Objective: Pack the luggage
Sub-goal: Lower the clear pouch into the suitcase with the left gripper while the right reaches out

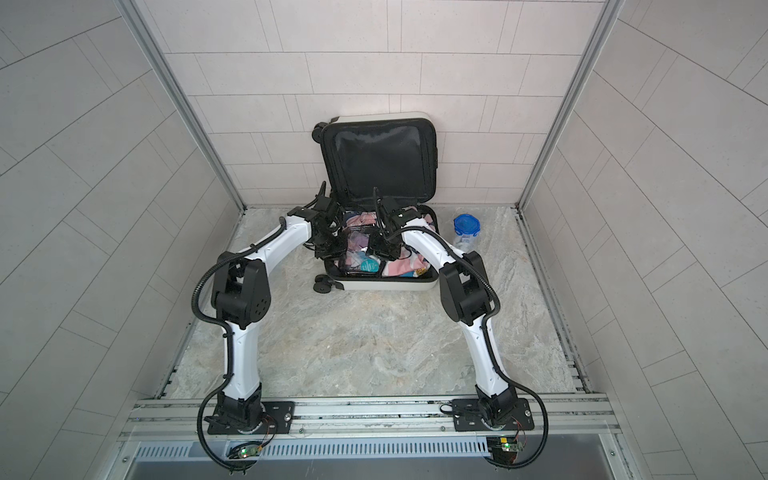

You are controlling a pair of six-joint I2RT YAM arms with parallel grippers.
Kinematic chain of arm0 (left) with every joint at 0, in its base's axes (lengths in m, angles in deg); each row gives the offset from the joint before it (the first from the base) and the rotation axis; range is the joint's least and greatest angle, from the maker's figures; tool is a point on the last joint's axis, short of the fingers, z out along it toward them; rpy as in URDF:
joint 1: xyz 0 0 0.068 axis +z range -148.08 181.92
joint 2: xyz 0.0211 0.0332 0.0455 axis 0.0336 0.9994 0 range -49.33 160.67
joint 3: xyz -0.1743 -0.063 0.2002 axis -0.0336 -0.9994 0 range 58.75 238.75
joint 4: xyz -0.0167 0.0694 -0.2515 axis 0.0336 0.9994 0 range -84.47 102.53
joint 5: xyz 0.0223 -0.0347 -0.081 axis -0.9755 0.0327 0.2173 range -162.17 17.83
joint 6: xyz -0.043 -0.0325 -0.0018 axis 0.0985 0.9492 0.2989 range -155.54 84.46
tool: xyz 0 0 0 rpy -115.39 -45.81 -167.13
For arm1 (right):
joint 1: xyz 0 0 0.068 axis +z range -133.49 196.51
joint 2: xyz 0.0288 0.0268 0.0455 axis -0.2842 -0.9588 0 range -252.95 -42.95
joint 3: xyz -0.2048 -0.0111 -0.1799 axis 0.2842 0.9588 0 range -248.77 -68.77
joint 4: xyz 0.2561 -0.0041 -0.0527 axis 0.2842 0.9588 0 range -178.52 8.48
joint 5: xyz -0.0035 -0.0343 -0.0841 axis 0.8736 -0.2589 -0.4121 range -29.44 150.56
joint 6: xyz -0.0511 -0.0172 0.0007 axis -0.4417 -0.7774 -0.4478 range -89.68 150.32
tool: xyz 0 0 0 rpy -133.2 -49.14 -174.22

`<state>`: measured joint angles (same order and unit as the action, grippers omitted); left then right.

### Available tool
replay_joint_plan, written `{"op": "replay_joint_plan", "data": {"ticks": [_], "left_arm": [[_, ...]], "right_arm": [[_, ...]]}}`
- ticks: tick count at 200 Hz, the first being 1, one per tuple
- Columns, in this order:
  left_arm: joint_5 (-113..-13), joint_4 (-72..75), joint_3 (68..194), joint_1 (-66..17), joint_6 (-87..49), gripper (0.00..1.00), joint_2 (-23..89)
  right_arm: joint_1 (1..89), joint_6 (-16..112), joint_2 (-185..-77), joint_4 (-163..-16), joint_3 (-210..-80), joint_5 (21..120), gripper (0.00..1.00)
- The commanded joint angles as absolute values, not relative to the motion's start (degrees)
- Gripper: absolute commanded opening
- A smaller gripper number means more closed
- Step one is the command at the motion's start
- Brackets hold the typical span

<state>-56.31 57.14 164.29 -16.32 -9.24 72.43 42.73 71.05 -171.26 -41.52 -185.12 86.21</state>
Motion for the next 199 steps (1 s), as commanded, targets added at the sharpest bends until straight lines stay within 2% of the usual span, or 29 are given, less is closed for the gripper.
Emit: {"op": "replay_joint_plan", "data": {"ticks": [1,30,84,126,146,151,154,156,199], "left_arm": [[-60.09,62.94,165.9,-15.38,-11.15,0.46,69.28],[-59.0,63.44,169.97,-15.73,-12.57,0.56,64.97],[-57.09,61.25,175.1,-17.05,-14.34,0.56,57.5],[-57.17,49.28,169.49,-20.41,-15.5,0.6,48.19],[-57.05,41.62,164.49,-21.69,-14.38,0.71,43.29],[-57.07,40.22,163.5,-21.92,-13.9,0.79,42.37],[-57.07,39.18,162.79,-22.09,-13.42,0.96,41.86],[-57.08,38.57,162.39,-22.14,-13.18,0.99,41.52],[-57.67,26.67,151.94,-28.26,-8.45,1.0,37.34]], "right_arm": [[41.65,68.8,-165.74,-39.57,-185.76,83.52,0.68],[39.74,64.78,-161.11,-36.04,-187.77,82.19,0.76],[34.07,56.8,-152.9,-26.89,-189.0,76.49,0.82],[24.67,52.73,-147.64,-21.88,-187.42,72.87,0.85],[19.78,51.78,-145.9,-21.53,-184.52,71.4,0.87],[18.71,51.77,-145.55,-21.55,-183.65,70.91,0.89],[18.11,51.58,-145.41,-21.59,-183.27,70.85,0.92],[17.77,51.37,-145.36,-21.6,-182.86,70.78,0.98],[14.07,47.5,-148.37,-20.14,-179.0,68.5,0.99]]}}
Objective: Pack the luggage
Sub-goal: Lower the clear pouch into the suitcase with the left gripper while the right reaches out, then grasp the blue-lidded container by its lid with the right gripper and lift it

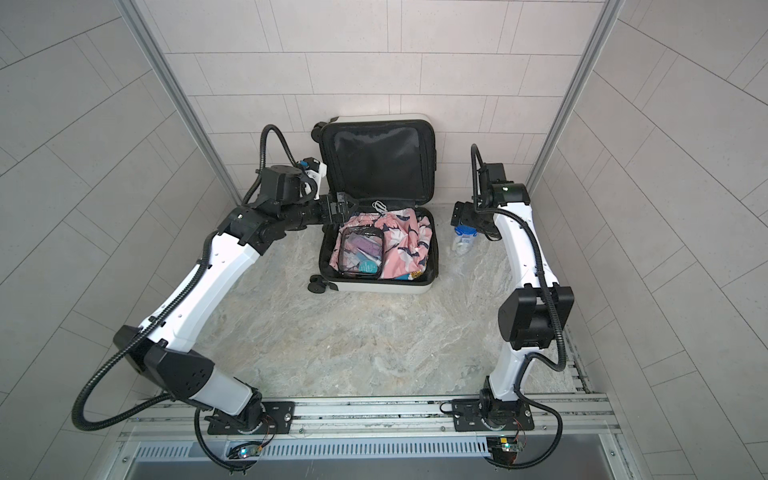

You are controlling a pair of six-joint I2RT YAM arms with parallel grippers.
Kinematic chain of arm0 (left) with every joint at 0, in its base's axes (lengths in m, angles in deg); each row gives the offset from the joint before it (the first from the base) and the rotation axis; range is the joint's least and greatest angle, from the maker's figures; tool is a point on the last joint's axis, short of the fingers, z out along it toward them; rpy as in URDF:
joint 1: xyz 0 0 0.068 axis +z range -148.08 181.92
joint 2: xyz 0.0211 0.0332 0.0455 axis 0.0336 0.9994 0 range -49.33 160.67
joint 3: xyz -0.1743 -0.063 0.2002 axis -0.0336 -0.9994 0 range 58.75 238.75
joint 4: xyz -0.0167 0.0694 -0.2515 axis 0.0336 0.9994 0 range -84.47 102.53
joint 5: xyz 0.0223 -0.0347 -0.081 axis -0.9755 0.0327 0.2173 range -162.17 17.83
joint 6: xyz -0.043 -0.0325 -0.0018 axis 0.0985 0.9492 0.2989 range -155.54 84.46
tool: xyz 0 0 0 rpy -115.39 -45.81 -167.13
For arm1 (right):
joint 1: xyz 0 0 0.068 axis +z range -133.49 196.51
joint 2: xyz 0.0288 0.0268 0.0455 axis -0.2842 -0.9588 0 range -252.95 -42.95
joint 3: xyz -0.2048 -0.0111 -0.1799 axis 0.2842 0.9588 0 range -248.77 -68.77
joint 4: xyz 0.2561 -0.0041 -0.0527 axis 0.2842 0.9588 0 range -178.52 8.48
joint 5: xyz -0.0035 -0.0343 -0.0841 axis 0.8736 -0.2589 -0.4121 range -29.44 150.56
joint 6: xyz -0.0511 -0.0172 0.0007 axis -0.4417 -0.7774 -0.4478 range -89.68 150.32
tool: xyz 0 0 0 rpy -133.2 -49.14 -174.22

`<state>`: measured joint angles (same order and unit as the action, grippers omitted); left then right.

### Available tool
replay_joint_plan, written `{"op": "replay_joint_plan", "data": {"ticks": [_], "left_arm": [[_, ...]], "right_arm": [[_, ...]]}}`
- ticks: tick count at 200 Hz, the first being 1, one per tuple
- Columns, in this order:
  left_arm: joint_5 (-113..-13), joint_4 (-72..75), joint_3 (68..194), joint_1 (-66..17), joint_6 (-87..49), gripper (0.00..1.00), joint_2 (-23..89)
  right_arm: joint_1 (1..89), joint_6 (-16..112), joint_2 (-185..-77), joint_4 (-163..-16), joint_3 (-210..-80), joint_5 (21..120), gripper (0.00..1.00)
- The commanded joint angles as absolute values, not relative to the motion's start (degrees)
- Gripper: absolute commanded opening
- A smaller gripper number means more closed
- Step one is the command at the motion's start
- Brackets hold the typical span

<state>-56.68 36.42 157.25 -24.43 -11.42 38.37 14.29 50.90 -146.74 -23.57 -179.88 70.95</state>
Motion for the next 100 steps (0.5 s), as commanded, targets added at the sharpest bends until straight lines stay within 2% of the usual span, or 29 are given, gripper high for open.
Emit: {"op": "replay_joint_plan", "data": {"ticks": [1,51,100], "left_arm": [[-57.76,26.47,151.71,-28.37,-8.33,1.0,37.33],[-61.27,21.04,144.19,-37.08,-2.47,1.0,40.11],[-60.25,19.02,141.98,-38.33,-0.56,1.0,41.79]], "right_arm": [[14.06,47.44,-148.52,-20.1,-179.08,68.53,0.99],[14.18,47.91,-155.4,-19.28,-180.61,70.7,0.99],[13.96,48.63,-161.69,-17.08,-187.97,65.26,1.0]]}}
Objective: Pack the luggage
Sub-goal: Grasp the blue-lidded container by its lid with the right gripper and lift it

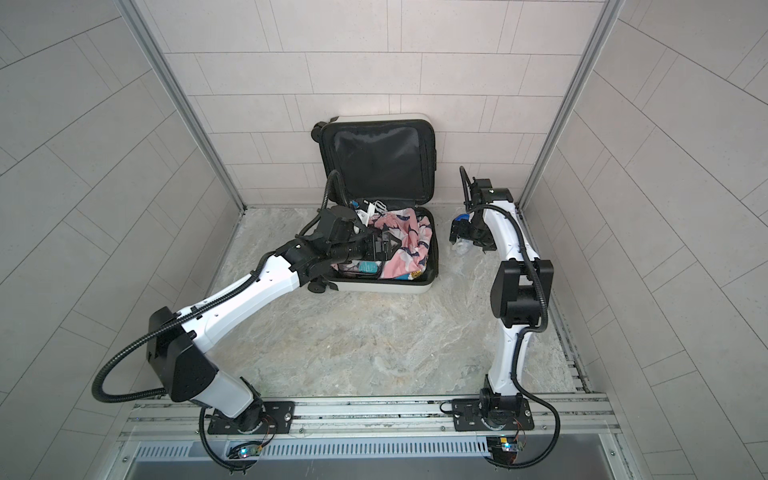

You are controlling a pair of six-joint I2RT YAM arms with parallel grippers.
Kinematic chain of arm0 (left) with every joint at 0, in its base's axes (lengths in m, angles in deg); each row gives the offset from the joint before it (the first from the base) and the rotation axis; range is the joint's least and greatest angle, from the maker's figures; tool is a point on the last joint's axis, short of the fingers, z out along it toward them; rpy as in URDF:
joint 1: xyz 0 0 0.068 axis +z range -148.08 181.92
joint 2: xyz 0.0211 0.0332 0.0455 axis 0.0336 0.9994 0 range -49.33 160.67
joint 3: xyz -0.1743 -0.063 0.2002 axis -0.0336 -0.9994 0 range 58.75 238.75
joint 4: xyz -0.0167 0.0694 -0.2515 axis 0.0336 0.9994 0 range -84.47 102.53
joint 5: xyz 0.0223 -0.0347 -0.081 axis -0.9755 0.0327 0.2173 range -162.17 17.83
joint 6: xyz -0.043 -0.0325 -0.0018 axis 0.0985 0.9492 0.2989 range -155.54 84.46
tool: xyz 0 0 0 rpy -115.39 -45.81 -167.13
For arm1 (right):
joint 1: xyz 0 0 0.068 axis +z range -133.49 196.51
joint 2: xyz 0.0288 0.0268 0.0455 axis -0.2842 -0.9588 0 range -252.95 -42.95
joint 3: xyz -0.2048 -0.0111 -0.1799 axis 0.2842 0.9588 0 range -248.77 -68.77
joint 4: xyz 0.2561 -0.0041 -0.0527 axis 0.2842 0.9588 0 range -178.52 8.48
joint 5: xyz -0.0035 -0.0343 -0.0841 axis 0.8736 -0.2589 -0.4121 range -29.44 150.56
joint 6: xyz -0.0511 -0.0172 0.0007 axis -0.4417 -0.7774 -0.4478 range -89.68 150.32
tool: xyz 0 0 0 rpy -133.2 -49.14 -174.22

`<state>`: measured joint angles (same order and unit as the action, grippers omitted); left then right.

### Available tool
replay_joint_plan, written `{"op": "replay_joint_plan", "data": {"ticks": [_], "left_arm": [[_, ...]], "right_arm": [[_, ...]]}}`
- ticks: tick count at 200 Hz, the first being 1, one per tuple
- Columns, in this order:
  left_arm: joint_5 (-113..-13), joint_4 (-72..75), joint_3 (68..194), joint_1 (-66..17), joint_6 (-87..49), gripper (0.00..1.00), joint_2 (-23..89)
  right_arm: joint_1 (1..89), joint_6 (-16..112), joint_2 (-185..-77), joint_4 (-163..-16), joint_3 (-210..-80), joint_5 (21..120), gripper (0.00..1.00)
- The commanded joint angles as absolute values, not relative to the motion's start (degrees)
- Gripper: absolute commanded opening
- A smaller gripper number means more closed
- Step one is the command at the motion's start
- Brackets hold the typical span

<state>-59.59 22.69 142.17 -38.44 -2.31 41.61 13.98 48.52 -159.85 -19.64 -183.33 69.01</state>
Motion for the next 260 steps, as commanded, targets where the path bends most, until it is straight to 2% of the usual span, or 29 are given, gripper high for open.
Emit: {"op": "replay_joint_plan", "data": {"ticks": [1,94,185,260], "left_arm": [[-60.19,19.04,141.98,-38.33,-0.56,1.0,41.76],[-59.97,20.12,143.01,-38.34,-0.47,1.0,43.65],[-61.17,21.78,143.34,-38.09,-0.24,1.0,44.38],[-60.91,22.22,142.07,-36.74,0.82,1.0,44.53]], "right_arm": [[13.91,48.62,-161.87,-17.03,-188.22,65.2,0.99],[13.9,49.75,-177.32,-10.29,-210.7,64.52,0.99],[13.91,51.7,-180.68,-15.26,-211.9,64.51,0.99],[13.62,54.07,-178.8,-14.97,-212.21,63.11,0.88]]}}
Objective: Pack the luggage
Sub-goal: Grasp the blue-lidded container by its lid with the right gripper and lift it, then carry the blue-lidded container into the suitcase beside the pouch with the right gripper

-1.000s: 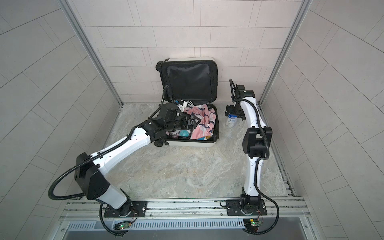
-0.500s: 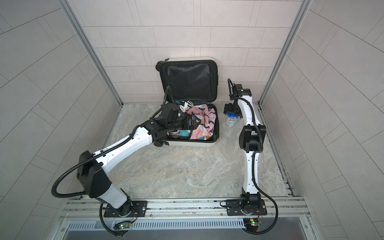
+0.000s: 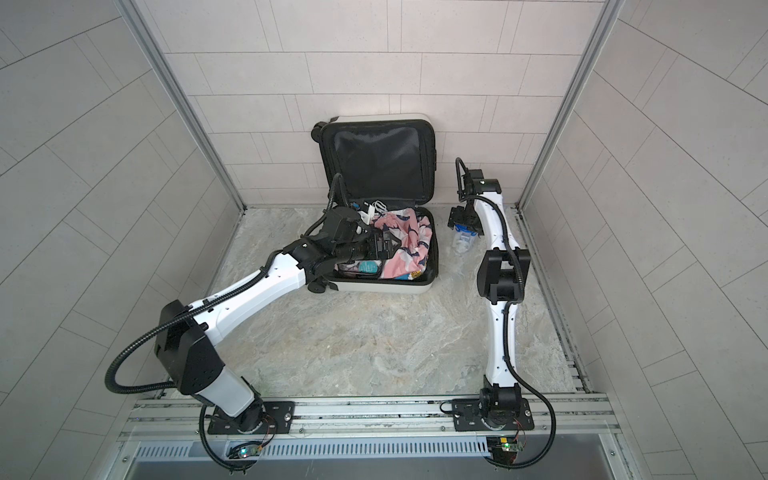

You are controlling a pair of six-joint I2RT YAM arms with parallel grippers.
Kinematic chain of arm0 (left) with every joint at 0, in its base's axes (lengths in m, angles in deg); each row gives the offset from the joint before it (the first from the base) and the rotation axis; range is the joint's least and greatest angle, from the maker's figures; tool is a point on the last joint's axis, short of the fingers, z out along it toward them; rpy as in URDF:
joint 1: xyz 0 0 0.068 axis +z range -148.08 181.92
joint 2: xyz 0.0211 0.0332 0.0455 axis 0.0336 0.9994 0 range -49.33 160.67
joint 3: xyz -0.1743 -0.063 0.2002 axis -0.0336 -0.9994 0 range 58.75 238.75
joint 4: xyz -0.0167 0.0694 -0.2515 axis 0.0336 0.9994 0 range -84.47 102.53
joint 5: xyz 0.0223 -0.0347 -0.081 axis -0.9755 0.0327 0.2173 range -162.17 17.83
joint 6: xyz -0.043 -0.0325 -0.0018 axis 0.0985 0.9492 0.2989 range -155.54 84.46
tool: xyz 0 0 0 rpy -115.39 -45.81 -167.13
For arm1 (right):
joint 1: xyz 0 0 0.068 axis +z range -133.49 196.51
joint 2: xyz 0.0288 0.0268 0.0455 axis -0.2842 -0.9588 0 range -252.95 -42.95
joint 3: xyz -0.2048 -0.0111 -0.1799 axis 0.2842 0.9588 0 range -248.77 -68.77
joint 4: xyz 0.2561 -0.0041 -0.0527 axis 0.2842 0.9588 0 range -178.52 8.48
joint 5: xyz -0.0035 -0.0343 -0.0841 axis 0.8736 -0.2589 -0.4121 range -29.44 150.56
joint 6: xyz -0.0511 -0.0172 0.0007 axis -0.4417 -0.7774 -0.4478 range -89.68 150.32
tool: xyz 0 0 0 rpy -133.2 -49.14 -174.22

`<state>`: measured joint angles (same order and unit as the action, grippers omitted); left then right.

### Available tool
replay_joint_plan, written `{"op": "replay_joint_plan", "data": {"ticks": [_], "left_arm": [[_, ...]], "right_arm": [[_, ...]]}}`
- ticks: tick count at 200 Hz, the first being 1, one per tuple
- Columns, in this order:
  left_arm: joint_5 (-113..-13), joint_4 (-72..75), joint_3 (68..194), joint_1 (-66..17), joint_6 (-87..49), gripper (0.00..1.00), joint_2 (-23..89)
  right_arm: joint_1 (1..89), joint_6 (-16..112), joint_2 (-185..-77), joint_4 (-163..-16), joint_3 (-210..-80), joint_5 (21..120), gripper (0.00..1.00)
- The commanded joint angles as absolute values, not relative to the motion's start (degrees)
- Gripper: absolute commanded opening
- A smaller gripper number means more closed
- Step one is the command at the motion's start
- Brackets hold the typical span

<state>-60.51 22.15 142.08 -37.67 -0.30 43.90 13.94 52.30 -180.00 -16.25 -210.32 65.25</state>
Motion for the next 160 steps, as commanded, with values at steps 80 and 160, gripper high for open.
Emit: {"op": "replay_joint_plan", "data": {"ticks": [80,160], "left_arm": [[-56.96,22.22,142.61,-32.51,0.67,0.91,48.69],[-55.5,24.59,142.43,-28.14,1.73,0.89,52.03]], "right_arm": [[13.2,52.75,-167.32,-13.2,-211.56,63.28,0.77],[19.84,50.7,-154.74,-14.83,-205.87,75.36,0.73]]}}
